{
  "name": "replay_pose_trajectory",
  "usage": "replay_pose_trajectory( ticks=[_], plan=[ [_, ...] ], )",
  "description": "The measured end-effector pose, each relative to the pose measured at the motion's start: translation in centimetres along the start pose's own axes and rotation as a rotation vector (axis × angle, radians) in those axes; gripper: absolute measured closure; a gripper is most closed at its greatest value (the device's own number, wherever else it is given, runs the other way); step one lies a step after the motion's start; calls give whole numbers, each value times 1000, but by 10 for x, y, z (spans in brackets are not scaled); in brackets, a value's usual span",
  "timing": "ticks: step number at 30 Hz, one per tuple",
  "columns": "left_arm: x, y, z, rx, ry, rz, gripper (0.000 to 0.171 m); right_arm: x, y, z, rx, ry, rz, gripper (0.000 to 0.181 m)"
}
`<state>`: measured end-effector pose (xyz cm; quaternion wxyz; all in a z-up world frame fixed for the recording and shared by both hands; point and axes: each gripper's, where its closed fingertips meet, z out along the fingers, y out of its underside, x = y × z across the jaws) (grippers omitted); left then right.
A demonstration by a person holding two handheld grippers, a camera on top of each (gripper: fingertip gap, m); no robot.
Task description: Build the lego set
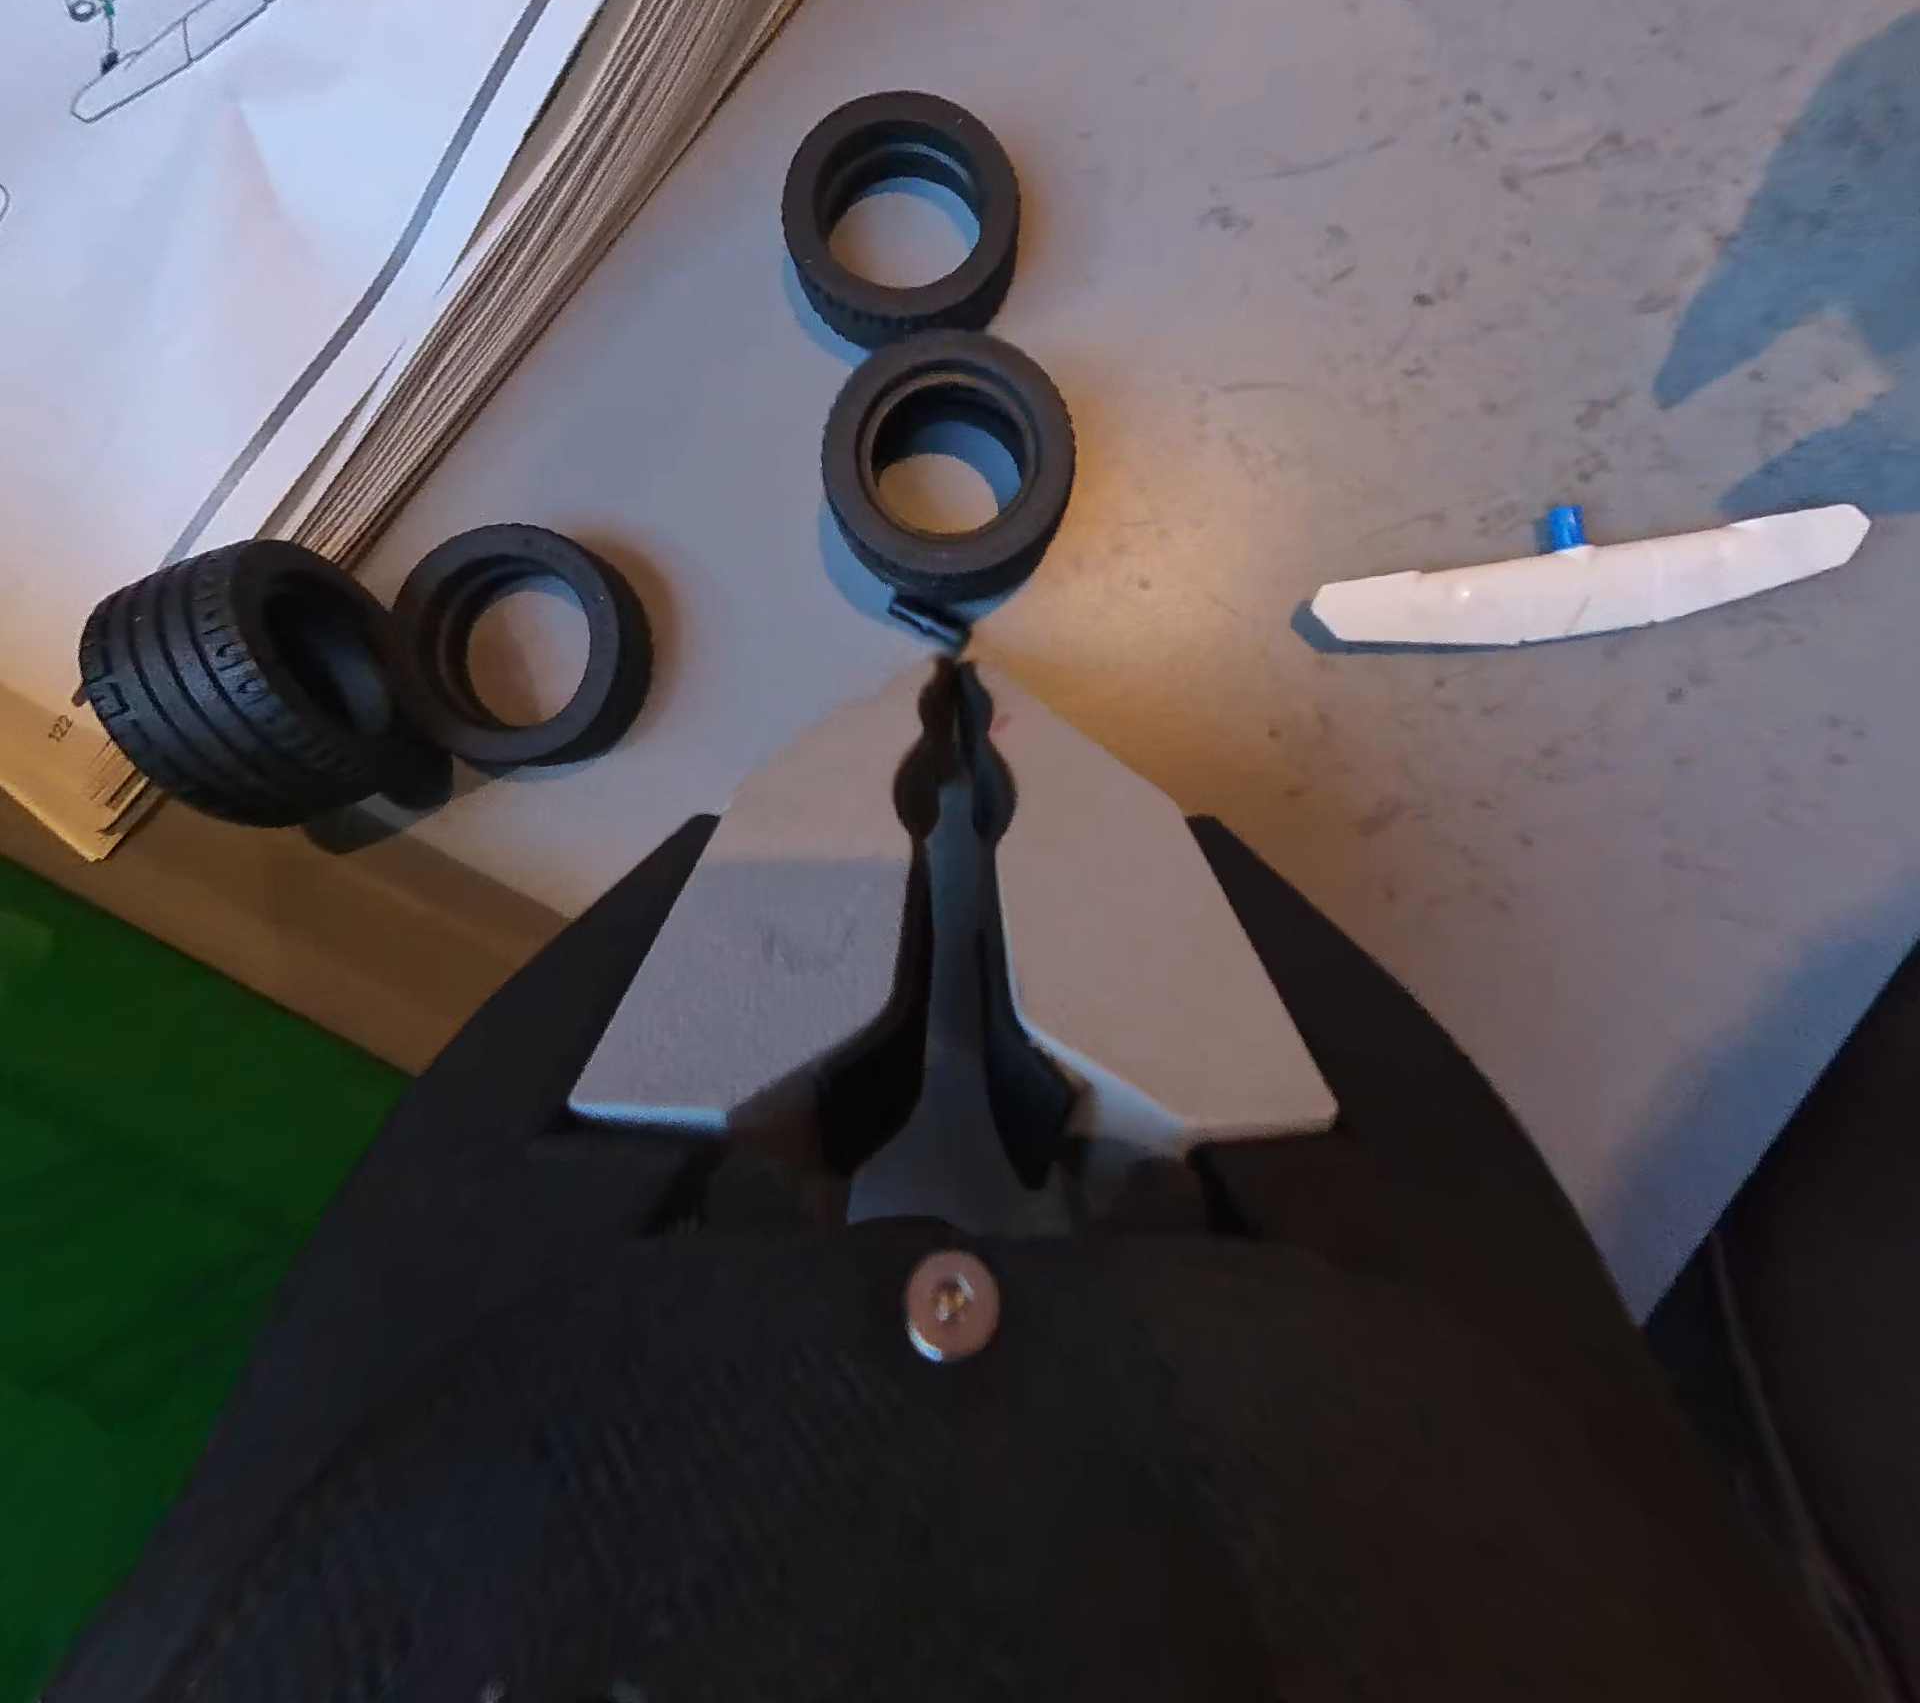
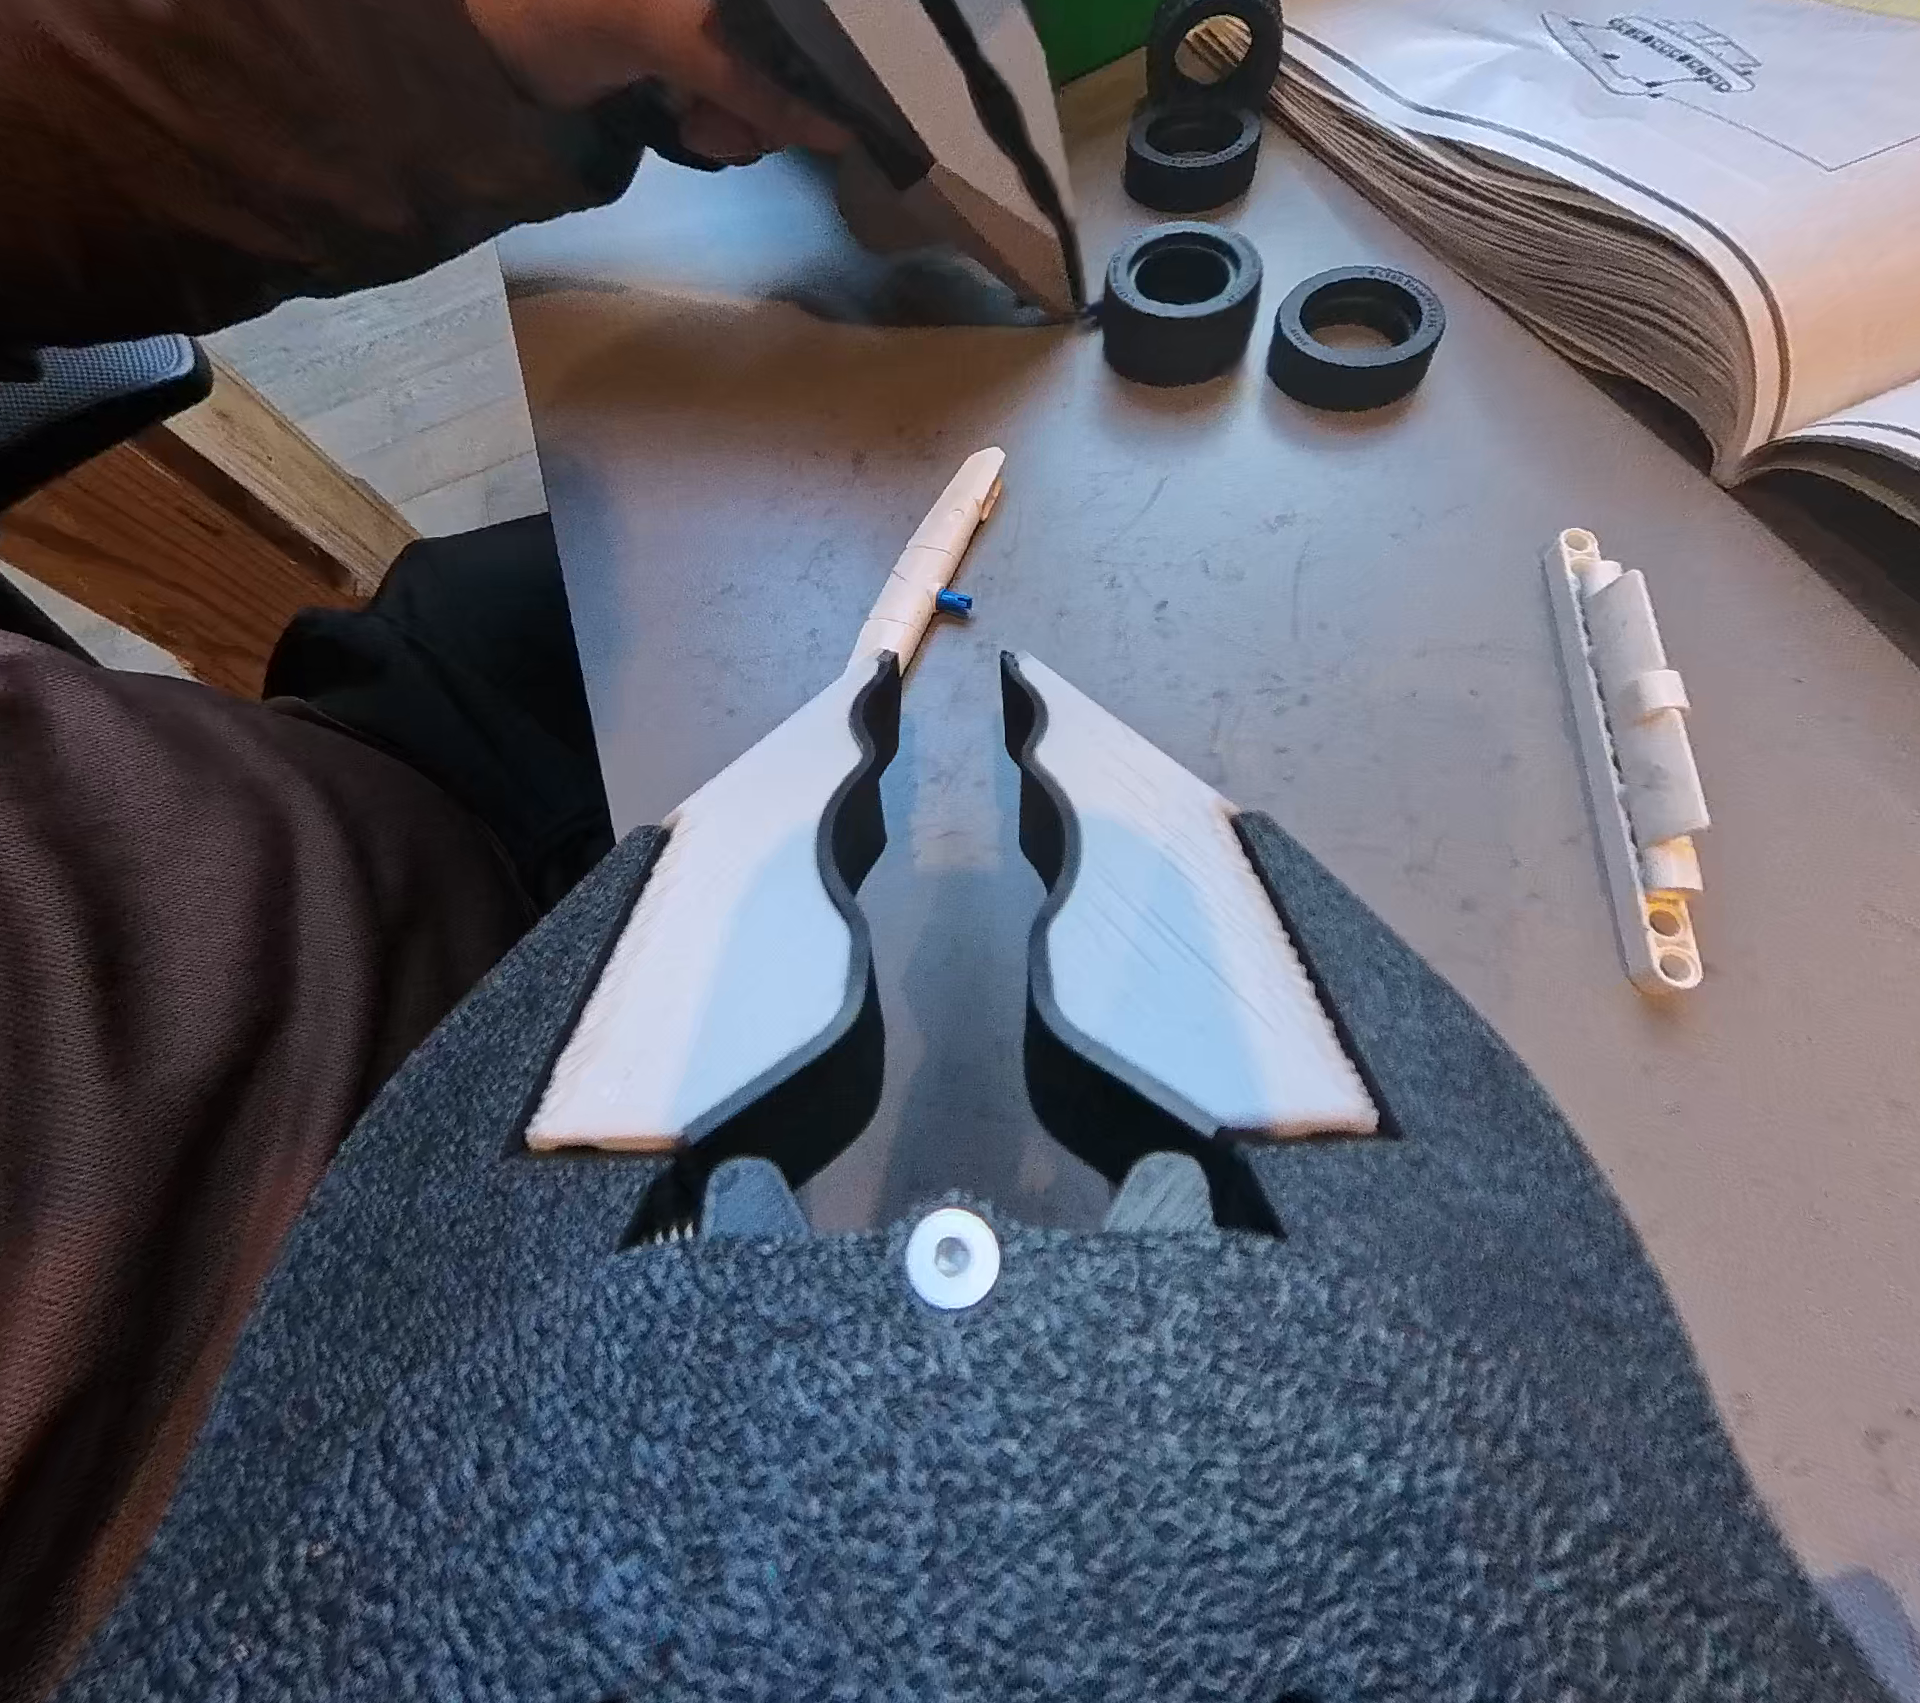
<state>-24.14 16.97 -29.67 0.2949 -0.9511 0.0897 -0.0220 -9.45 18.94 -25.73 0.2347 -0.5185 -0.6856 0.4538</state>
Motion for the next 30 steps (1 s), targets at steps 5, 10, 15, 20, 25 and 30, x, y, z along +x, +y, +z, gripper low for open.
replay_pose_trajectory(
  ticks=[5, 10, 15, 20, 25, 30],
  plan=[
    [10, 25, -18, 28, -14, 7, 171, 1, 0, -3, 8, 2, 6, 162],
    [23, 39, -29, 95, -24, 21, 171, 2, 1, 1, -9, -7, 16, 162],
    [18, 26, -26, 101, -60, 15, 145, 1, 4, 7, -42, 5, -15, 162],
    [0, 19, -18, 15, -115, 11, 145, 1, 3, 5, -33, 15, -22, 162],
    [1, 13, -11, 12, -67, -36, 144, 1, 4, 6, -41, 14, -24, 162],
    [-7, 14, -11, -2, -84, -49, 145, 0, 4, 6, -41, 3, -23, 162]
  ],
)
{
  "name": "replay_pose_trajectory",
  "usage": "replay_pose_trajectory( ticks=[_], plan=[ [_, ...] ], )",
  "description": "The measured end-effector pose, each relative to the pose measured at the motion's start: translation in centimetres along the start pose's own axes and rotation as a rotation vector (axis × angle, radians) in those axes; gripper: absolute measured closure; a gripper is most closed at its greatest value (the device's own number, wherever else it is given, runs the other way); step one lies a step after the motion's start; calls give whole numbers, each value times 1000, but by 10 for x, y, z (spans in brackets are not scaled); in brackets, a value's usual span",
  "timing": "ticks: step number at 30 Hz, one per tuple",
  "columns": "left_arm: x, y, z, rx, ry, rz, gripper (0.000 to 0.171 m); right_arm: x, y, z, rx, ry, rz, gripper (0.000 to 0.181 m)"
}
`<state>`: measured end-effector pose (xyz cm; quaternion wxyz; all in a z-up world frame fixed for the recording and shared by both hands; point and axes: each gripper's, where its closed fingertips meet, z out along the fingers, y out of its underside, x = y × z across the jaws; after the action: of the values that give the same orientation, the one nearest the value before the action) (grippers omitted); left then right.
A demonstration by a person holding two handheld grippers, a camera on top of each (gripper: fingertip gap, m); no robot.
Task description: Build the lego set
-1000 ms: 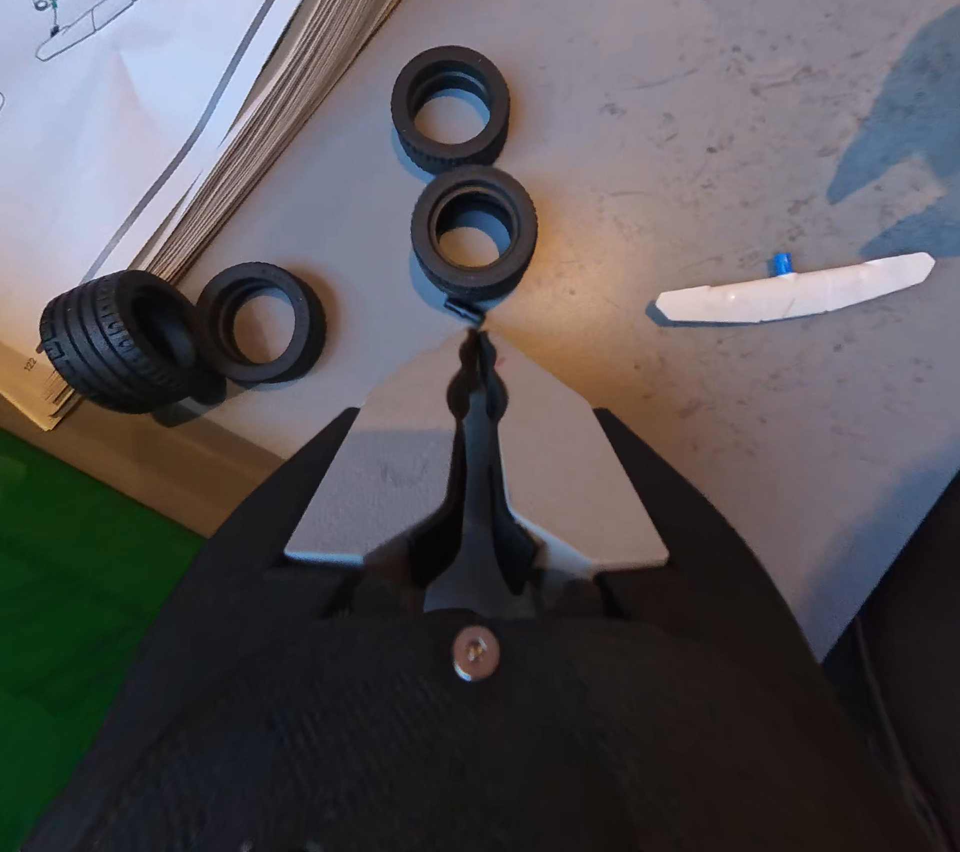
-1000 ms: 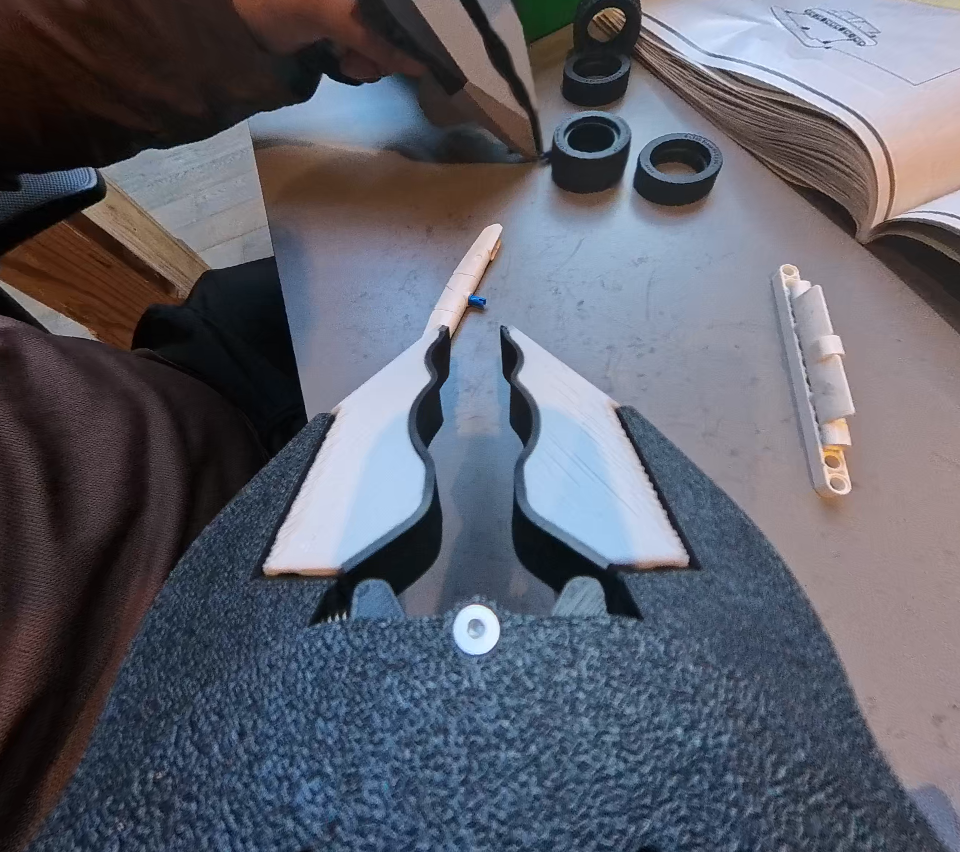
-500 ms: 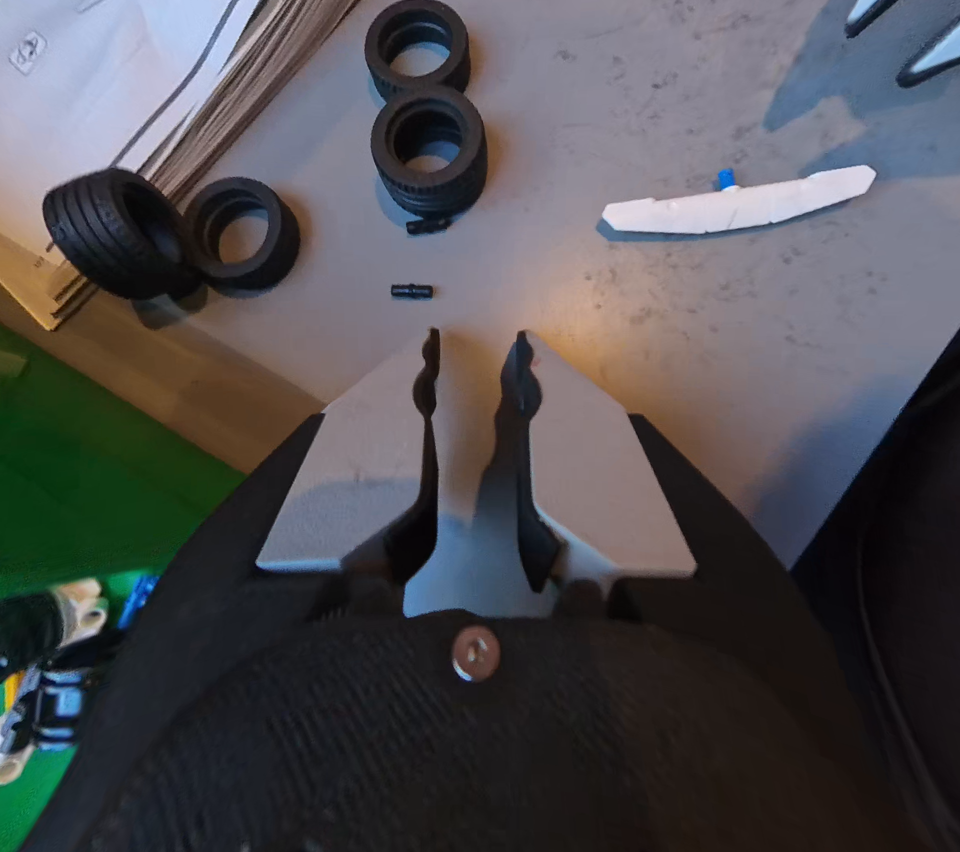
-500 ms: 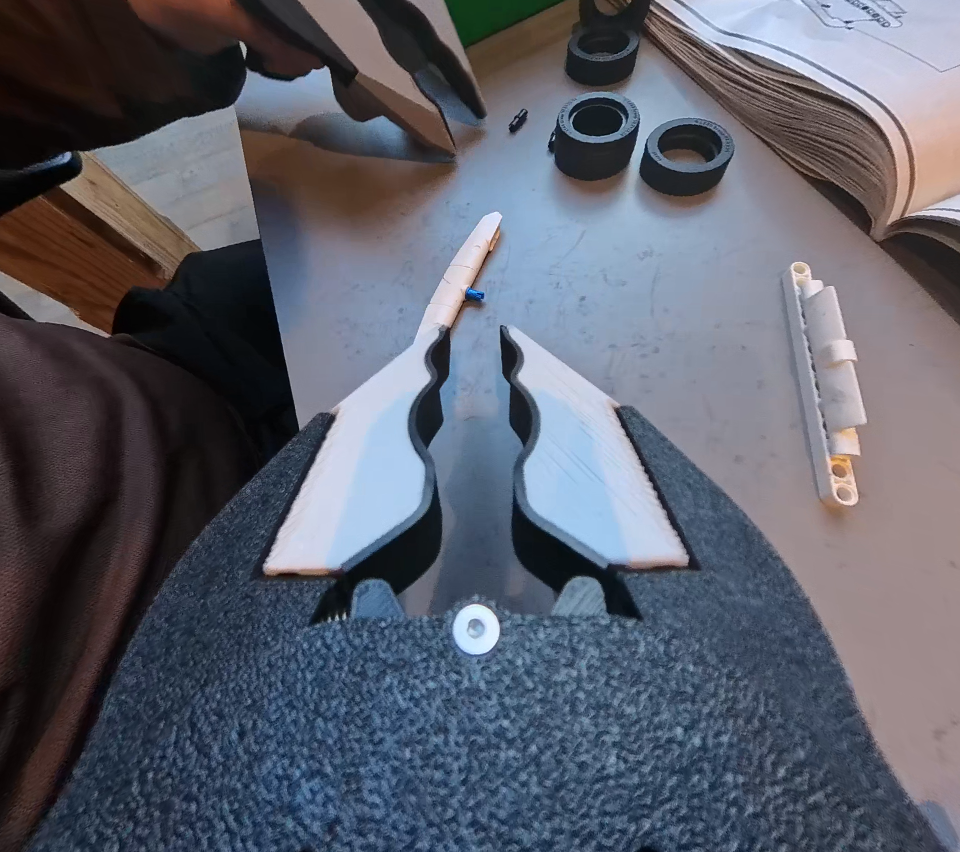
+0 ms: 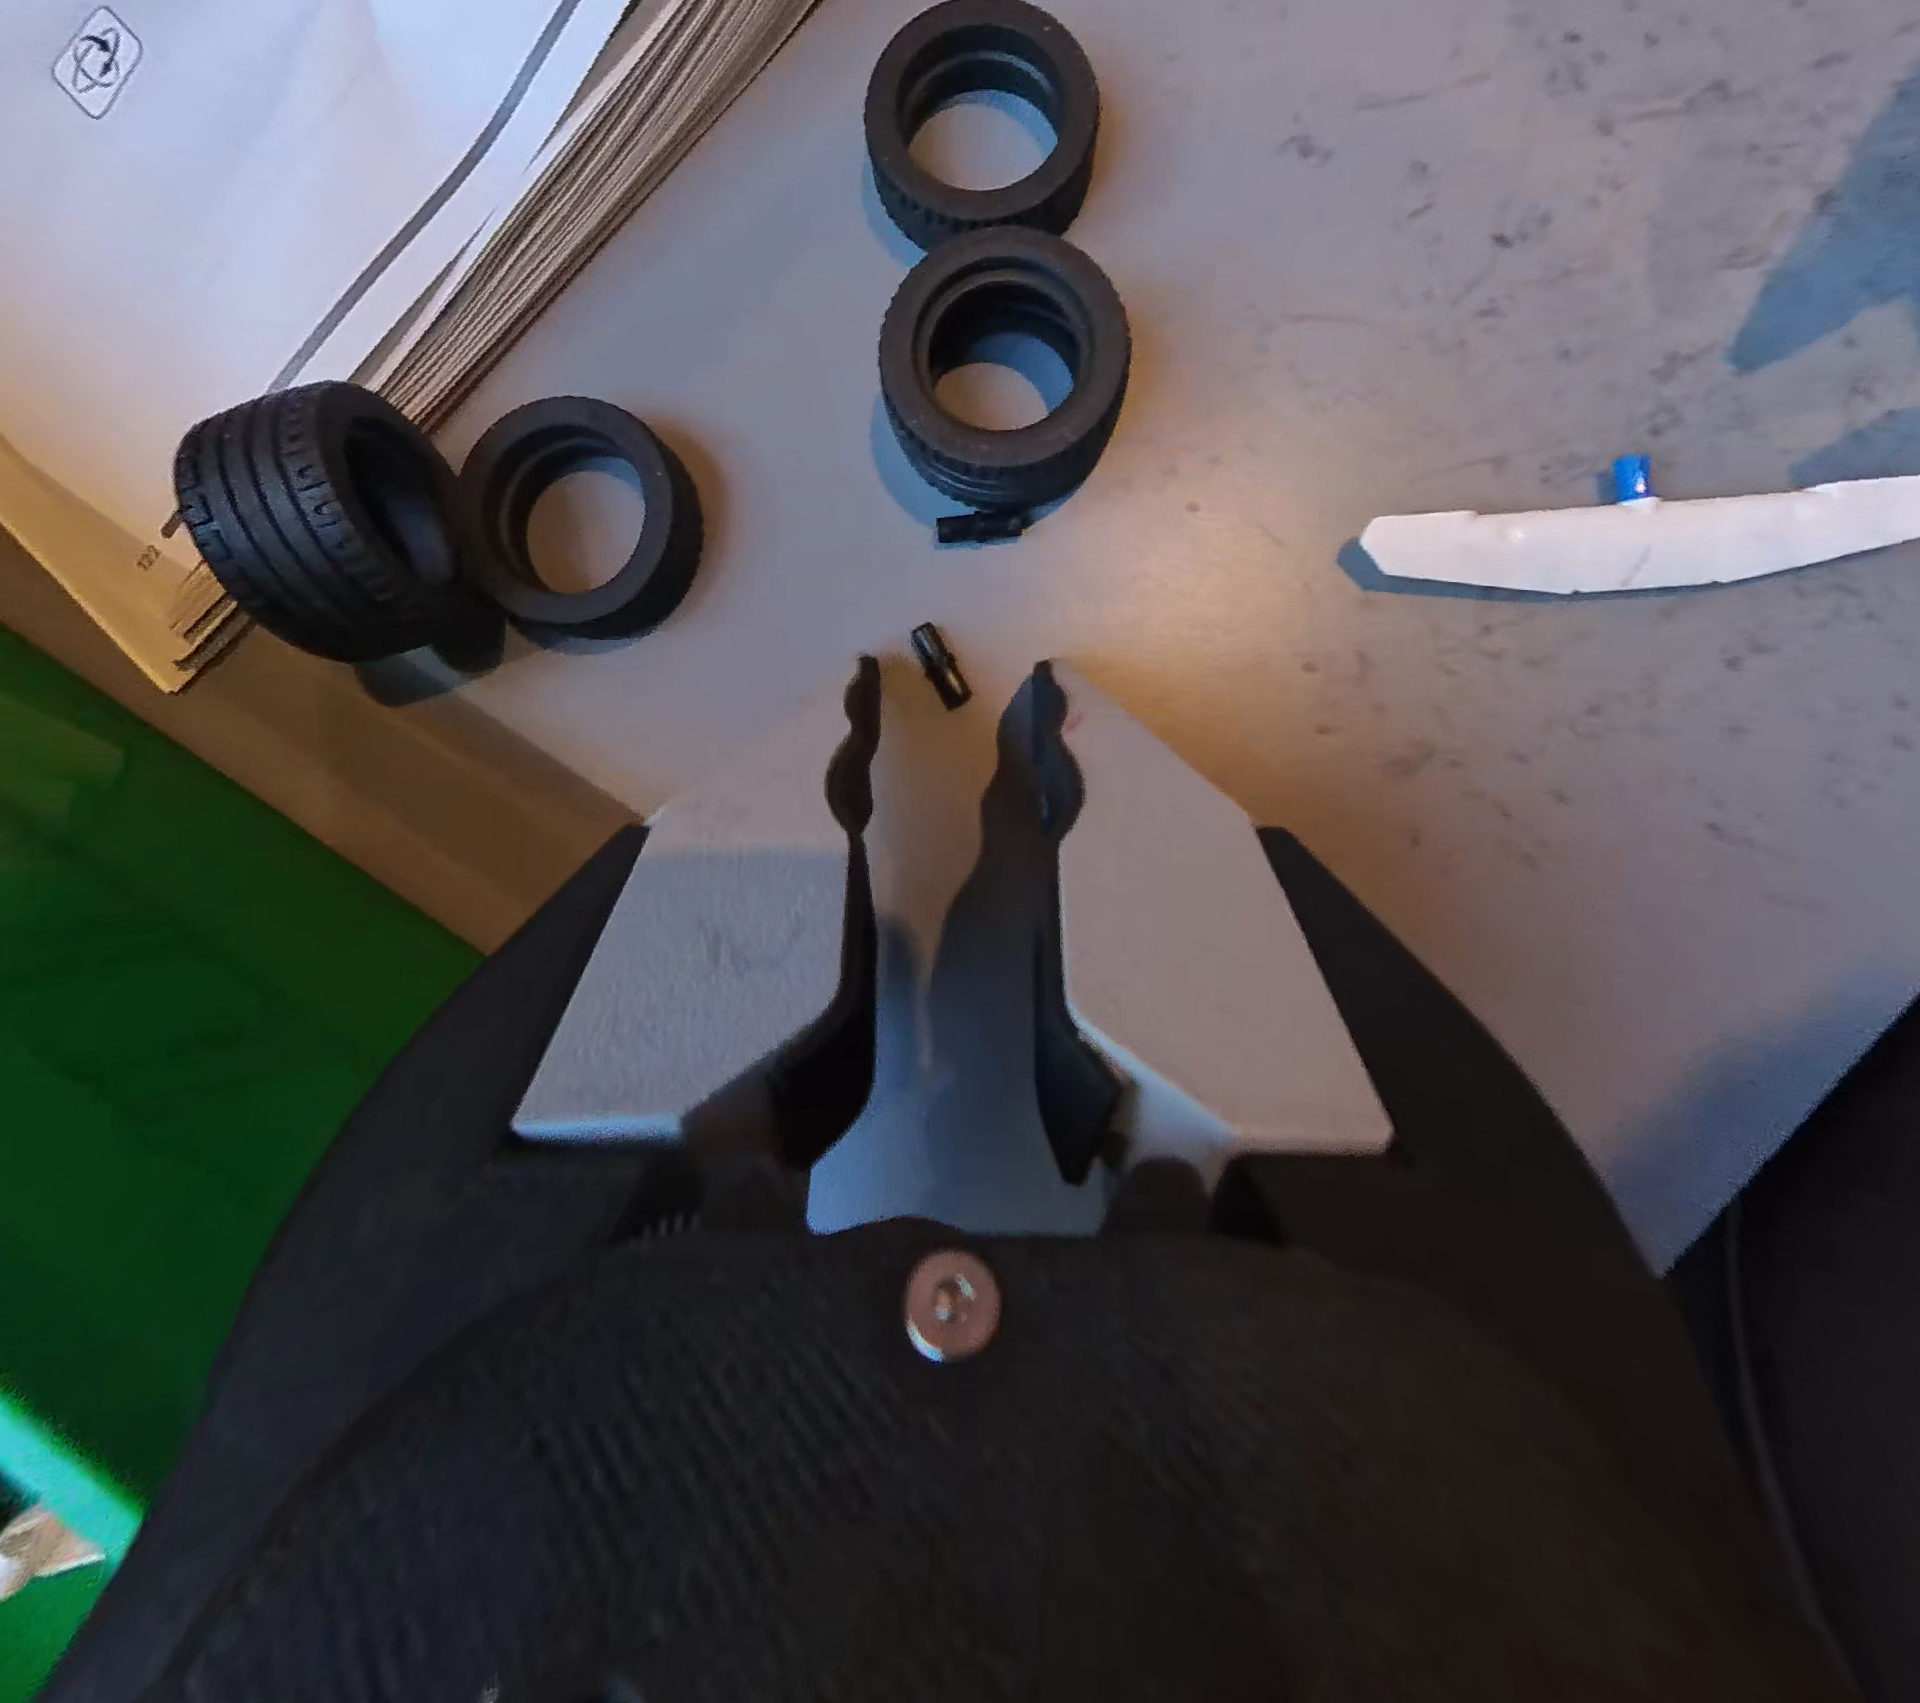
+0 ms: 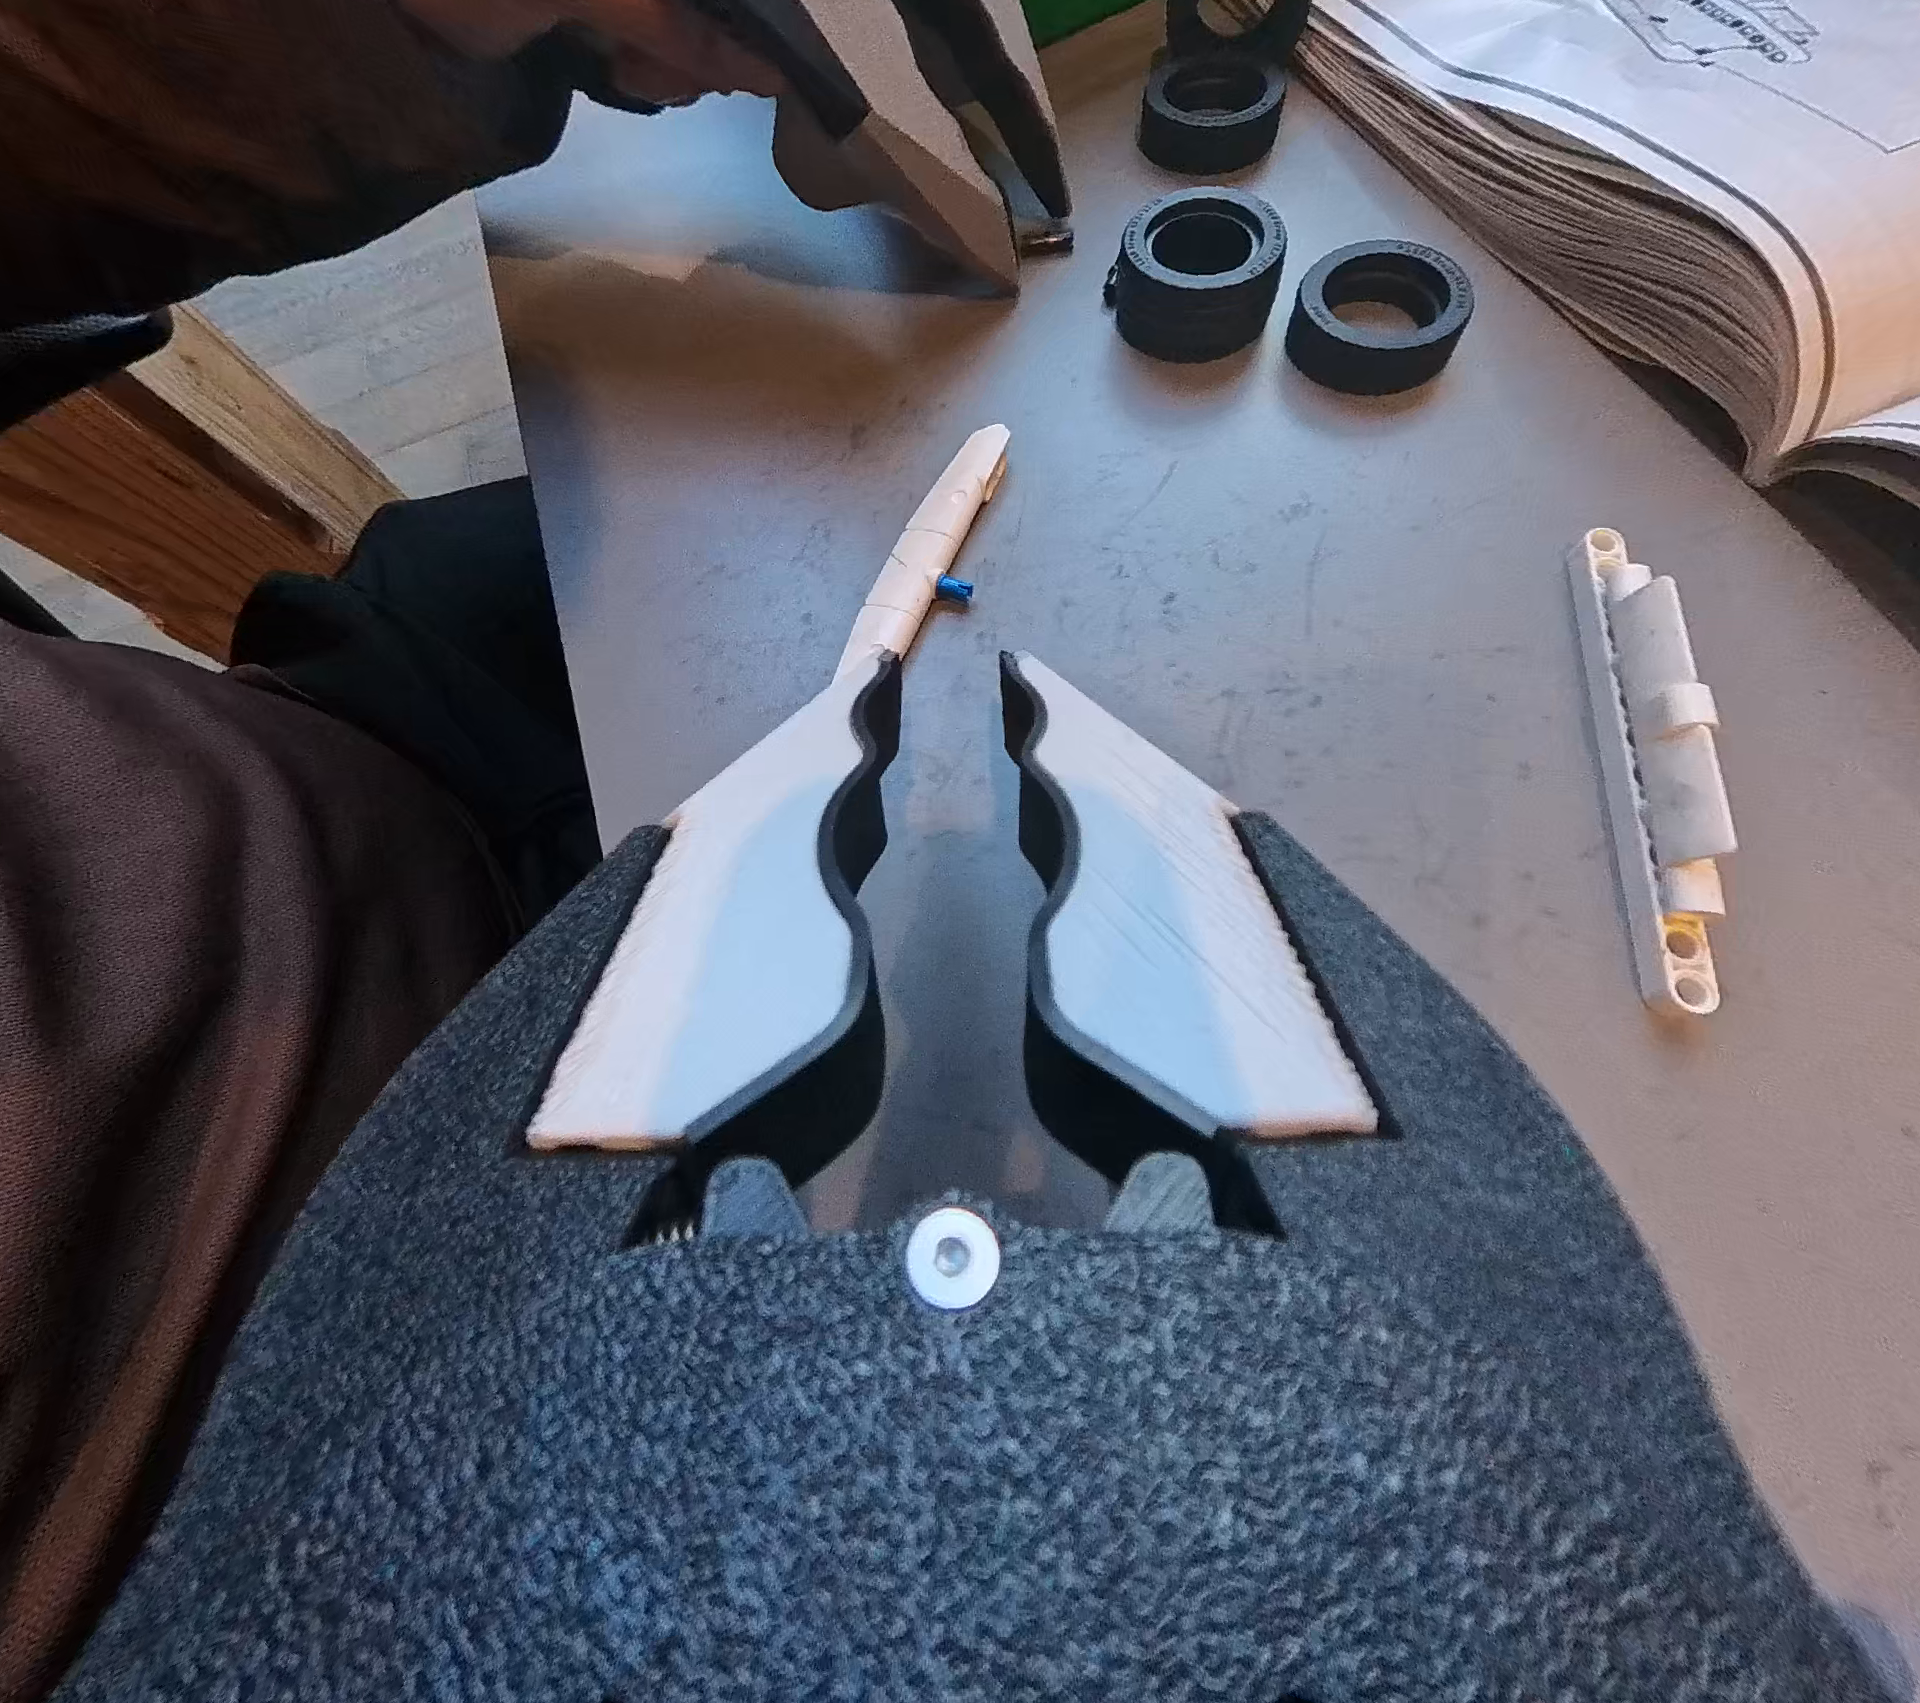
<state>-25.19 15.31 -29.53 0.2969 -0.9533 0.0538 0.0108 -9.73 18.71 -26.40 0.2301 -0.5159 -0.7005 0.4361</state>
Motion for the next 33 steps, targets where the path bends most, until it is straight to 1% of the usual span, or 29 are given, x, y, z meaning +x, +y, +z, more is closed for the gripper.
replay_pose_trajectory(
  ticks=[1, 3, 9, 11, 13, 17, 18, 21, 24, 26, 30, 32, 33],
  plan=[
    [-1, 0, 0, 0, -5, 4, 148, 0, 0, 0, 3, -3, 2, 162],
    [0, 1, 0, -1, 1, 9, 169, 0, -1, -1, 10, -8, 5, 162],
    [0, 1, 0, 44, -22, -11, 170, -1, -2, -2, 17, -22, 16, 162],
    [2, 1, 0, 76, -30, -21, 171, -1, -2, -2, 18, -23, 19, 162],
    [10, 1, -1, 113, -3, -31, 171, 1, -3, -2, 22, -18, 25, 162],
    [20, 5, -5, 195, -6, -53, 171, 4, 0, -2, 8, -8, 42, 162],
    [23, 6, -6, 200, -5, -41, 171, 3, 1, 0, -7, -8, 39, 162],
    [23, 4, -9, 219, -80, 33, 171, -1, 9, 7, -72, -10, 10, 162],
    [25, 0, -7, 223, -166, 136, 170, -10, 16, 20, -155, -59, 21, 162],
    [26, -8, -8, 258, -213, 202, 170, -19, 16, 29, -183, -101, 20, 162],
    [37, -33, -13, 399, -195, 315, 170, -39, 7, 41, -175, -176, -9, 162],
    [50, -43, -14, 457, -118, 361, 170, -44, -1, 41, -132, -201, -18, 162],
    [54, -49, -17, 497, -101, 376, 170, -42, -7, 39, -94, -196, -20, 162]
  ],
)
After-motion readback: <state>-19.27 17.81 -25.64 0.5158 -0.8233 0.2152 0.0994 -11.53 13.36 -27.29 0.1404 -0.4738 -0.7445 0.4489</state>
